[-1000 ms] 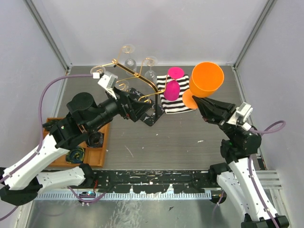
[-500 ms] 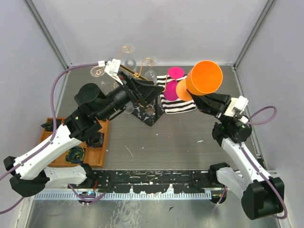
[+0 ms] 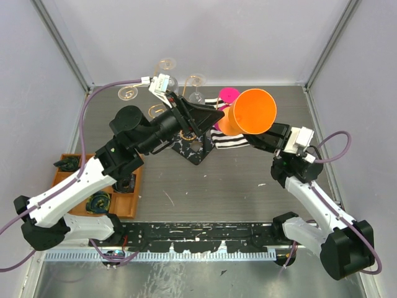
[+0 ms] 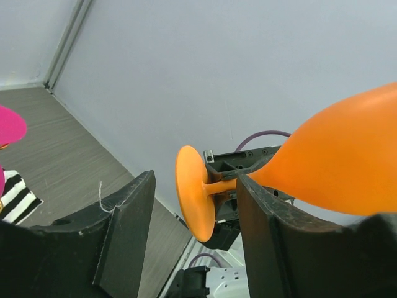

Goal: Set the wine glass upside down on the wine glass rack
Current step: Turn the wine glass upside down at the wine rack.

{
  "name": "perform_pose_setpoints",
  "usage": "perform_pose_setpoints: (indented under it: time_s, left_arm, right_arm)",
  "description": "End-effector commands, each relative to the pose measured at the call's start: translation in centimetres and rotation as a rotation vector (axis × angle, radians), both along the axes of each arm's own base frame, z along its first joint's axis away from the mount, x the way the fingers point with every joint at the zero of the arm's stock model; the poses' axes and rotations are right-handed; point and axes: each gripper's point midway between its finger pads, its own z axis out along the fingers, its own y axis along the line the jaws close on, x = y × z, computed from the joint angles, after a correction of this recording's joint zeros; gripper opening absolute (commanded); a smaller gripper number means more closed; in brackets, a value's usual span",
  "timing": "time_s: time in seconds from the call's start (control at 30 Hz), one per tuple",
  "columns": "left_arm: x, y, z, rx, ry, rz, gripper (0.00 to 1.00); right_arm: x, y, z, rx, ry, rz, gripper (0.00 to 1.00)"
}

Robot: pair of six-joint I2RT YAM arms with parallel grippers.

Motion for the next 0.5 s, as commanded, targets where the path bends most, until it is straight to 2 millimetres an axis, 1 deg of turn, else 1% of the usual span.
perform_pose_setpoints:
  time_s: [0.0, 0.1, 0.3, 0.33, 0.47]
  left_arm:
    - [-0.7, 0.0, 2.5, -0.071, -0.029, -0.025, 0.60]
    - [-0.8, -0.5, 2.3, -0.078, -0.018, -0.043, 0.56]
    - [-0.8, -1.1, 1.7, -0.082, 0.004, -0.059, 0.55]
    - [-0.8, -1.2, 1.8, -0.085, 0.005, -0.062, 0.53]
    - [-1.0, -1.5, 1.8, -0.092, 0.009, -0.081, 0.40]
  right_arm:
    - [-3.7, -1.1, 3.3, 0.074, -0.241, -0.022, 0.01]
    - [-3.6, -1.2, 3.5, 0.081, -0.248, -0.030, 0.01]
    - [-3.6, -1.2, 3.8, 0.093, -0.256, -0.033, 0.01]
    - [-3.6, -1.1, 3.9, 0.093, -0.257, -0.032, 0.01]
    - [-3.4, -1.1, 3.8, 0.095, -0.255, -0.034, 0.01]
